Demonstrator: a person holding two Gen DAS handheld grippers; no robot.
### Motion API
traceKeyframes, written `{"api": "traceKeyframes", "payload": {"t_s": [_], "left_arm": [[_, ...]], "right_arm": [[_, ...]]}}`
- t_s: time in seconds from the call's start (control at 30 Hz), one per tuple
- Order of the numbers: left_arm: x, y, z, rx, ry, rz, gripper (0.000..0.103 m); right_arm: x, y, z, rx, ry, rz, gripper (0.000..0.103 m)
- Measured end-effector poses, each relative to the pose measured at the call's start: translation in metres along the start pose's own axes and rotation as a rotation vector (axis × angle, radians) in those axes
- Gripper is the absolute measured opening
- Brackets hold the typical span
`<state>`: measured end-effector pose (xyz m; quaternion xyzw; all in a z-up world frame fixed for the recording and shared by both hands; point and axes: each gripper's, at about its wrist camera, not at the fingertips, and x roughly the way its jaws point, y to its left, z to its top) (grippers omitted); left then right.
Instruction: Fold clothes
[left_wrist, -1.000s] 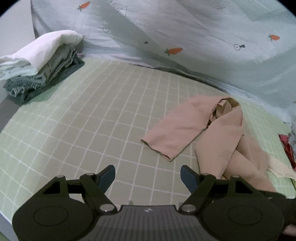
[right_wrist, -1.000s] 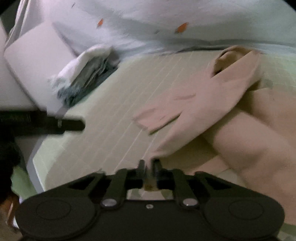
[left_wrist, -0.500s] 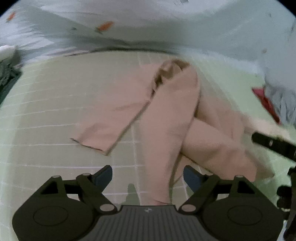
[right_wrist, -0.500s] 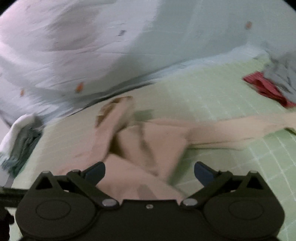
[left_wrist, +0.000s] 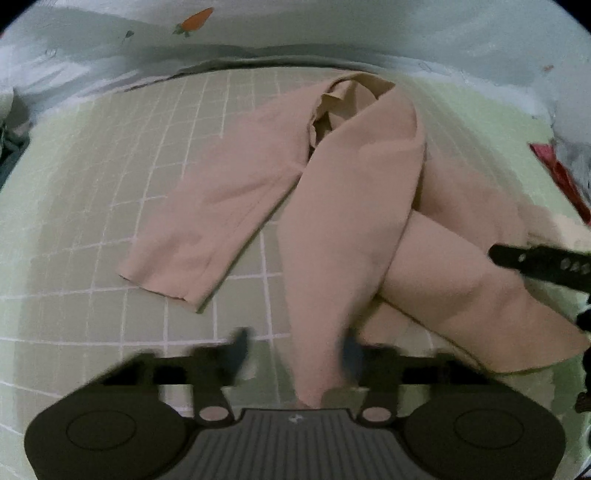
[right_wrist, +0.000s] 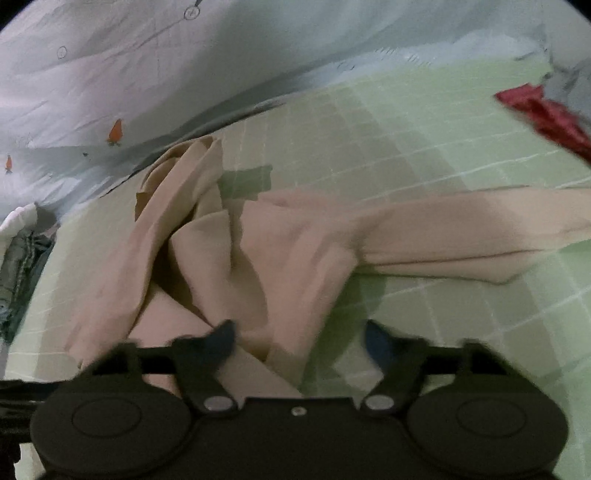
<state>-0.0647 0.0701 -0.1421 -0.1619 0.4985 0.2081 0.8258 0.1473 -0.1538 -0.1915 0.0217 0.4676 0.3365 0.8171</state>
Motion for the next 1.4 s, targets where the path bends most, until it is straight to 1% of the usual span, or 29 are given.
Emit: {"api": "traceKeyframes", "payload": {"t_s": [0.03,0.07,0.1,0.17,0.27,0.4,0.47,0.53,0.6,0.63,0.67,0.7,0.73,0.77,0.8,0.83,0.87,0.9,0.93,0.97,1.0,1.07,1.1,1.17,1.27,1.4], "left_arm": [[0.0,0.001,0.001,-0.012,0.0,-0.006,0.006],[-0.002,0.001,0.001,-0.019,-0.007,0.0,0.006],[-0.007,0.001,0.001,-0.022,-0.021,0.008,0.006],[-0.025,0.006,0.0,-0.025,-0.064,0.023,0.006],[-0.058,0.025,-0.009,-0.076,-0.107,0.054,0.006],[-0.088,0.058,-0.042,-0.137,-0.091,0.089,0.006],[-0.103,0.075,-0.059,-0.167,-0.083,0.106,0.006],[-0.114,0.09,-0.077,-0.196,-0.07,0.122,0.006],[-0.105,0.097,-0.101,-0.225,-0.005,0.137,0.006],[-0.098,0.1,-0.112,-0.245,0.04,0.147,0.007],[-0.095,0.103,-0.116,-0.257,0.064,0.153,0.007],[-0.092,0.106,-0.12,-0.269,0.088,0.16,0.011],[-0.09,0.108,-0.125,-0.282,0.112,0.167,0.013],[-0.089,0.111,-0.127,-0.291,0.117,0.171,0.015],[-0.095,0.111,-0.125,-0.292,0.086,0.17,0.024],[-0.099,0.111,-0.122,-0.288,0.06,0.169,0.03],[-0.104,0.111,-0.118,-0.283,0.031,0.168,0.045],[-0.107,0.111,-0.112,-0.28,-0.002,0.167,0.06],[-0.11,0.111,-0.107,-0.278,-0.038,0.166,0.066],[-0.11,0.111,-0.101,-0.275,-0.06,0.165,0.076],[-0.107,0.109,-0.093,-0.273,-0.074,0.166,0.082],[-0.096,0.107,-0.078,-0.272,-0.081,0.176,0.087],[-0.091,0.107,-0.072,-0.272,-0.079,0.181,0.09],[-0.081,0.106,-0.061,-0.27,-0.087,0.169,0.094],[-0.064,0.109,-0.042,-0.28,-0.089,0.127,0.099],[-0.037,0.119,-0.016,-0.302,-0.058,0.08,0.099]], "right_arm": [[0.002,0.001,0.001,-0.013,-0.002,0.007,0.043],[0.003,0.002,0.002,-0.032,-0.001,0.015,0.009],[0.003,0.003,0.002,-0.054,-0.002,0.014,0.005],[-0.007,0.005,0.003,-0.081,-0.025,0.001,0.005],[-0.035,0.002,0.005,-0.092,-0.097,-0.041,0.005],[-0.075,0.0,0.006,-0.1,-0.183,-0.094,0.004],[-0.088,0.003,0.0,-0.116,-0.192,-0.106,0.005],[-0.097,0.008,-0.014,-0.129,-0.179,-0.101,0.005],[-0.097,0.012,-0.03,-0.124,-0.14,-0.095,0.005],[-0.093,0.013,-0.039,-0.116,-0.105,-0.1,0.005],[-0.088,0.013,-0.048,-0.107,-0.068,-0.106,0.005],[-0.082,0.014,-0.057,-0.097,-0.023,-0.114,0.006],[-0.076,0.015,-0.064,-0.09,0.016,-0.124,0.006],[-0.075,0.017,-0.069,-0.094,0.032,-0.136,0.008],[-0.074,0.019,-0.072,-0.098,0.042,-0.148,0.013],[-0.077,0.02,-0.071,-0.099,0.031,-0.156,0.017],[-0.08,0.02,-0.07,-0.1,0.021,-0.165,0.036],[-0.083,0.02,-0.068,-0.102,0.007,-0.174,0.057],[-0.087,0.021,-0.064,-0.104,-0.018,-0.185,0.068],[-0.09,0.022,-0.061,-0.107,-0.043,-0.195,0.072],[-0.093,0.023,-0.058,-0.112,-0.066,-0.205,0.084],[-0.095,0.027,-0.052,-0.143,-0.106,-0.218,0.103],[-0.095,0.028,-0.05,-0.159,-0.123,-0.222,0.103],[-0.089,0.028,-0.046,-0.176,-0.116,-0.214,0.103],[-0.075,0.031,-0.041,-0.185,-0.071,-0.194,0.103],[-0.049,0.038,-0.038,-0.195,-0.01,-0.203,0.103]]}}
